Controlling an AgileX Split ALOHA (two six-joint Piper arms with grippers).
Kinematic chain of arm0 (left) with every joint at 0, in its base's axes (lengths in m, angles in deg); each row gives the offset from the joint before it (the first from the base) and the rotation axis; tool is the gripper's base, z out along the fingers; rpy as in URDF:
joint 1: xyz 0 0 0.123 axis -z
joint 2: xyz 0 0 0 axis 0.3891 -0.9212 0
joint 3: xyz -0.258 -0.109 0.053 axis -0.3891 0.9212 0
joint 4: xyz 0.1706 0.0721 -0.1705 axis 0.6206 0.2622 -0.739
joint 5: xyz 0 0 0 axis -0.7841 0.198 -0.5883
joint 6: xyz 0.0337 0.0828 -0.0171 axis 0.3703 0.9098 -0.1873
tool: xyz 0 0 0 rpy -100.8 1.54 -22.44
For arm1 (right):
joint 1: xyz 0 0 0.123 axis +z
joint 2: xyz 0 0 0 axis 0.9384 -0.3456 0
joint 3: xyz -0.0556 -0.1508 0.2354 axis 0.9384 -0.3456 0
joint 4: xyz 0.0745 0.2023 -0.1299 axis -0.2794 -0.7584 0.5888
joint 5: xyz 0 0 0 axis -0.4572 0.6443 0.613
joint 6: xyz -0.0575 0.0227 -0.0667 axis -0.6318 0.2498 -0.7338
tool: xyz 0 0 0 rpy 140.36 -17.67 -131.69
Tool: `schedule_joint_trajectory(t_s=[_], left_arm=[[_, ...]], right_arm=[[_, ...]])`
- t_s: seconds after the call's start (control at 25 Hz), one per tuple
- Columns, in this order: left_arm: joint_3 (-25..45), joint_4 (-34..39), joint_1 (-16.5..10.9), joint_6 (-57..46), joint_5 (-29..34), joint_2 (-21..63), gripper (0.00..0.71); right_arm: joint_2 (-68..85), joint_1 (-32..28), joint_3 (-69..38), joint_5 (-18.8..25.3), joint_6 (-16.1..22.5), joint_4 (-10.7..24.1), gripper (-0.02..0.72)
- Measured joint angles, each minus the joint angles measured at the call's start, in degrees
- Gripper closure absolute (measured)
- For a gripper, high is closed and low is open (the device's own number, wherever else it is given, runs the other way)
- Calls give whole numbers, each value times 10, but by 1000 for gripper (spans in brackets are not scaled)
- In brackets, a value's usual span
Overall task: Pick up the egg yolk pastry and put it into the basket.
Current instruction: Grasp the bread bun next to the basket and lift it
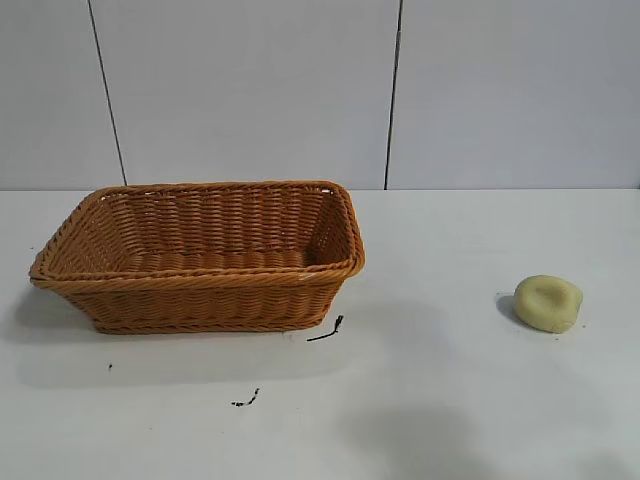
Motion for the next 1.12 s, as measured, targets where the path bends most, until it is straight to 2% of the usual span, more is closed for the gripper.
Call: schedule_joint_trajectory(t_s=[0.28,0.6,0.68,0.72,1.12], left_arm=[[0,0,0,0,0,0,15],[0,0,0,0,0,0,15],[0,0,0,0,0,0,15],[0,0,0,0,0,0,15],[0,0,0,0,0,0,15]], right_arm=[[-186,0,95,-29,-18,7,15],[-331,3,201,-47,-33,7,15],[-351,14,214,-51,-35,11,15],[-366,35,218,-72,-35,11,15],[-427,45,220,-115,-35,7,15]])
